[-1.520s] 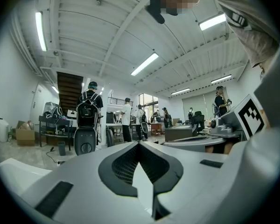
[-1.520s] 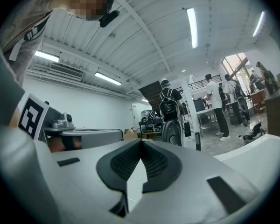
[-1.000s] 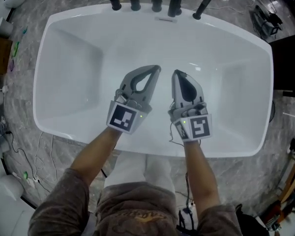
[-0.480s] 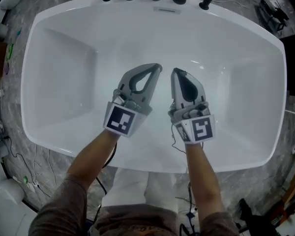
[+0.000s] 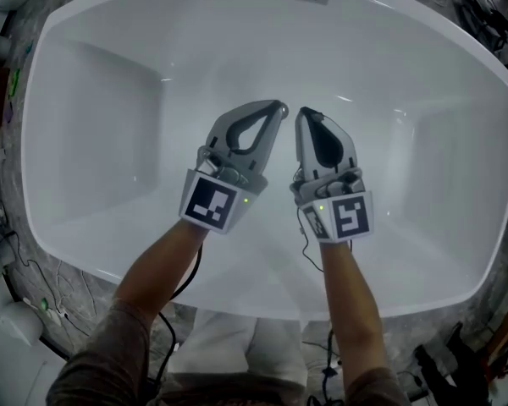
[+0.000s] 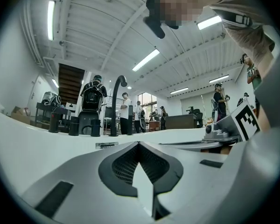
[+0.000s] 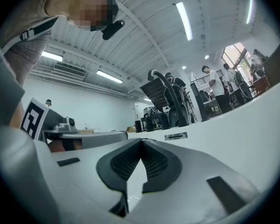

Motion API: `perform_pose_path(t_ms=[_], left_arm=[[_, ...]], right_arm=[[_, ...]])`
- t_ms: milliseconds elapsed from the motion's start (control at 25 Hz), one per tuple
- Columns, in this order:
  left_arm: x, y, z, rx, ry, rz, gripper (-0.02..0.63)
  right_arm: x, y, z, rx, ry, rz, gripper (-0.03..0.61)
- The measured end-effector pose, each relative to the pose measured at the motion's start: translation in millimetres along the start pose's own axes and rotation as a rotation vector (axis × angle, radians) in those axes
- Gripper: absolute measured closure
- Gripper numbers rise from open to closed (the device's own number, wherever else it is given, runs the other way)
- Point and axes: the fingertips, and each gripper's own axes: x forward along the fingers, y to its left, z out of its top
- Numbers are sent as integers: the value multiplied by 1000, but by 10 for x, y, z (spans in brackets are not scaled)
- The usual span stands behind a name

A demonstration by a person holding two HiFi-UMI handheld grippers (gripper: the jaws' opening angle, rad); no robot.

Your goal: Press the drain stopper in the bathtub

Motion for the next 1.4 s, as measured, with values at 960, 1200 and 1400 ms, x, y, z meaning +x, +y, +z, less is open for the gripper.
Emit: perform_pose_path(t_ms=[960,1200,1400], left_arm=[[196,179,-1528,-24,43,10,614],[296,251,-1858,-47,49,15,614],[313,349,-2092,-60,53,41,615]], right_arm=[[249,-405,-1460,10,50,7,580],[330,-551,-1815,10,76,8,581],[327,-611,-2082,33,80,-15,580]])
